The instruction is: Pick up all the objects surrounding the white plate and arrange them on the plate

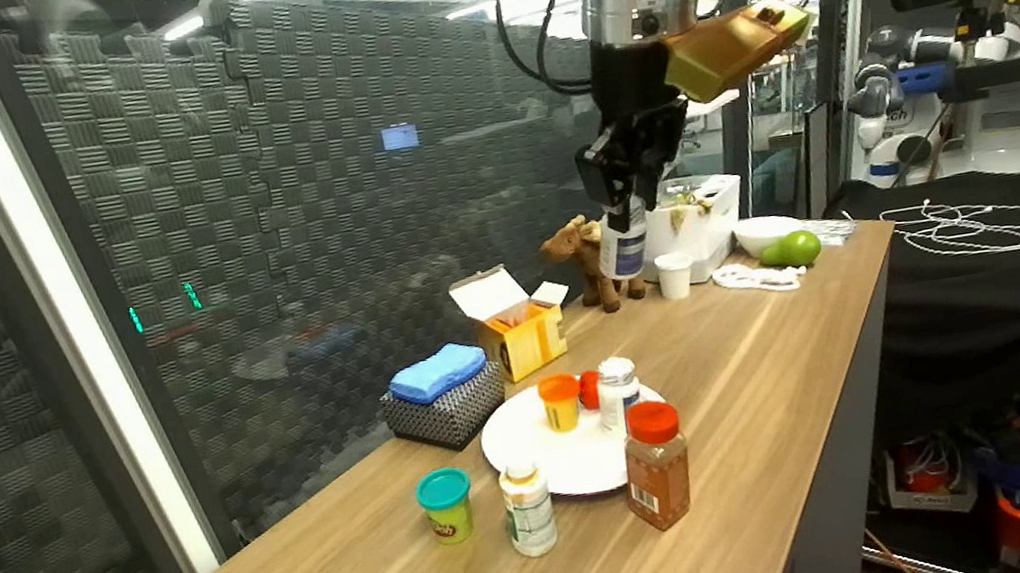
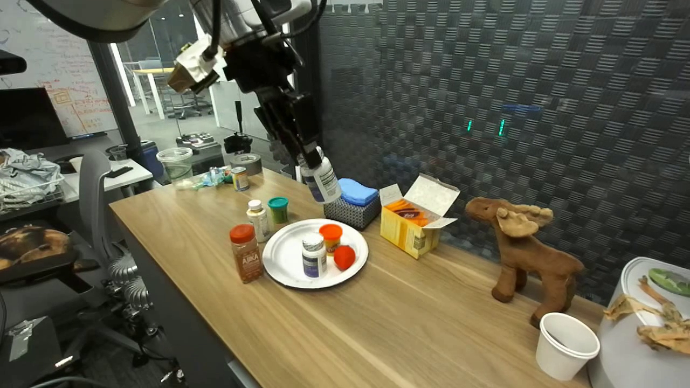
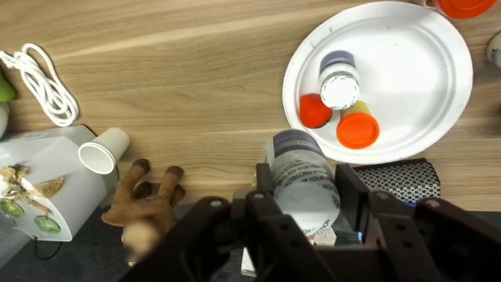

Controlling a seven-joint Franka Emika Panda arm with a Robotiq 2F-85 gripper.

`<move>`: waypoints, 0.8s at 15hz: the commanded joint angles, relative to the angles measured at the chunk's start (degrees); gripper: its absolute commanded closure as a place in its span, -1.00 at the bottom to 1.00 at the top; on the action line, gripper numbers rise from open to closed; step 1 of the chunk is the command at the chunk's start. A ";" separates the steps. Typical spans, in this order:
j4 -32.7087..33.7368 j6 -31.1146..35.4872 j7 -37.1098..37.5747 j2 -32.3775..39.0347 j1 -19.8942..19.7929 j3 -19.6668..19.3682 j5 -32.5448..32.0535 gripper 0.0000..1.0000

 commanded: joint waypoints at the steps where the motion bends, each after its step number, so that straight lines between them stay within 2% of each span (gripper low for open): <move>1: 6.86 0.84 -5.04 6.79 0.93 0.55 4.04 0.61; 8: 15.81 -0.03 -15.25 17.86 3.89 1.07 12.65 0.61; 12: 18.41 -0.23 -19.87 22.90 4.35 1.19 15.78 0.61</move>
